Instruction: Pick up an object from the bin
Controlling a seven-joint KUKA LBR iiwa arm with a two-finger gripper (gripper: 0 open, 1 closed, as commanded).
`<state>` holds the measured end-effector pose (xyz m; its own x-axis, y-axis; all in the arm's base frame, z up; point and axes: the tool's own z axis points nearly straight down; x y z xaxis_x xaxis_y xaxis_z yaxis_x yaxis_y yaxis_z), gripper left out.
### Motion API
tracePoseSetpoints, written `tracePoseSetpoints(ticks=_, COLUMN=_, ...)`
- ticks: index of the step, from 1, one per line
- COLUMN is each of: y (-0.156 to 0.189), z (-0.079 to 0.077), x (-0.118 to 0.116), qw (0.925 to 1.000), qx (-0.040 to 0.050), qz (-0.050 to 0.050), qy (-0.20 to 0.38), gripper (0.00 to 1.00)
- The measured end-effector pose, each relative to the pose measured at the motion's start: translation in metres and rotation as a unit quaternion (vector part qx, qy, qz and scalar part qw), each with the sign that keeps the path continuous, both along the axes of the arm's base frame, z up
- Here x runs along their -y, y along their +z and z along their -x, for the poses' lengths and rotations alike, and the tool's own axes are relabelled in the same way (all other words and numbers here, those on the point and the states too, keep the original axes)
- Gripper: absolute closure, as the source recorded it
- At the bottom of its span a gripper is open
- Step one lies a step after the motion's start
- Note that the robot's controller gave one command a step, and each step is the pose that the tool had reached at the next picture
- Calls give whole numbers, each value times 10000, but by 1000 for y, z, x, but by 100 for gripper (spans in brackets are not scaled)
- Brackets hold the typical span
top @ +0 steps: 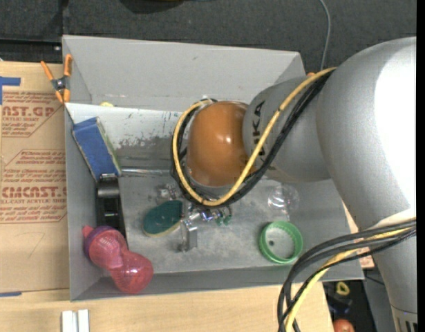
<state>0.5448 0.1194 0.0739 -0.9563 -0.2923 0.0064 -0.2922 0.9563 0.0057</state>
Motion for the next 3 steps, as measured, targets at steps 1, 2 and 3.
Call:
tracePoseSetpoints(ticks=1, y=-4, z=-2, x=9, qw=9995, qx=109, qz=-28, qy=-290, gripper=0)
tracePoseSetpoints(ticks=2, y=-1, z=0, x=1, qw=10000, qx=20, qz=-9, qy=-49, gripper=100)
tracePoseSetpoints(ticks=3, y=-1, z=0, x=1, qw=10000, qx=20, qz=-11, qy=-50, gripper=100)
